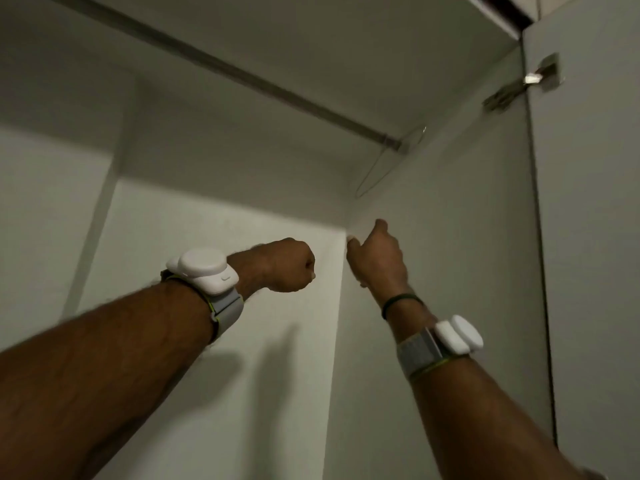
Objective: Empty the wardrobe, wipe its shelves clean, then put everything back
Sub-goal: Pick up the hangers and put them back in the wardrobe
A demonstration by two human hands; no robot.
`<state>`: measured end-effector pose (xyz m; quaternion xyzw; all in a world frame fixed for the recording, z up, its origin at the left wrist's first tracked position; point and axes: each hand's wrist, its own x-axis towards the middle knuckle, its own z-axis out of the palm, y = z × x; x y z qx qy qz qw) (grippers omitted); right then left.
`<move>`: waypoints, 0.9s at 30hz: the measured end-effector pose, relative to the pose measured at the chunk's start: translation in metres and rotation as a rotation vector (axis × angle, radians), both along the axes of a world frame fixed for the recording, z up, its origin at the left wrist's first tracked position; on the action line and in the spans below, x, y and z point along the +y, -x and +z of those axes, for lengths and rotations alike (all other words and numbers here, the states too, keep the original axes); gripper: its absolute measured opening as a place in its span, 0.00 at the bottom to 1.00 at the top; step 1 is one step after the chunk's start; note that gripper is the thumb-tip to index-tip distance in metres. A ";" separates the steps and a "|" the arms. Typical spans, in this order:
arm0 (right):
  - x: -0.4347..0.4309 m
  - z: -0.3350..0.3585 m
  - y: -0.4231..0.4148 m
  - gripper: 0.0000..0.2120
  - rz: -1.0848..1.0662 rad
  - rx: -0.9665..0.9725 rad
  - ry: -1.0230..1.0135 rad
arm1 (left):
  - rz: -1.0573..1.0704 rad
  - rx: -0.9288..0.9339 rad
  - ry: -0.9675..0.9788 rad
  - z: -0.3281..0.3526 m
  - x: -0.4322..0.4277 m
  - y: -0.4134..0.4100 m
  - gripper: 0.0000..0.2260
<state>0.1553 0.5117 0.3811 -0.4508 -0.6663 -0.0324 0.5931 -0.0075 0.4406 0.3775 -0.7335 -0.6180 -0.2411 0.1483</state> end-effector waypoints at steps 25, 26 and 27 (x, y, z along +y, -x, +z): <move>-0.159 -0.537 0.156 0.08 0.066 -0.309 0.655 | 0.186 -0.369 0.186 -0.546 -0.120 0.226 0.14; -0.159 -0.537 0.157 0.08 0.072 -0.291 0.649 | 0.185 -0.370 0.175 -0.547 -0.119 0.227 0.14; -0.159 -0.537 0.156 0.08 0.088 -0.264 0.636 | 0.185 -0.365 0.159 -0.548 -0.119 0.228 0.14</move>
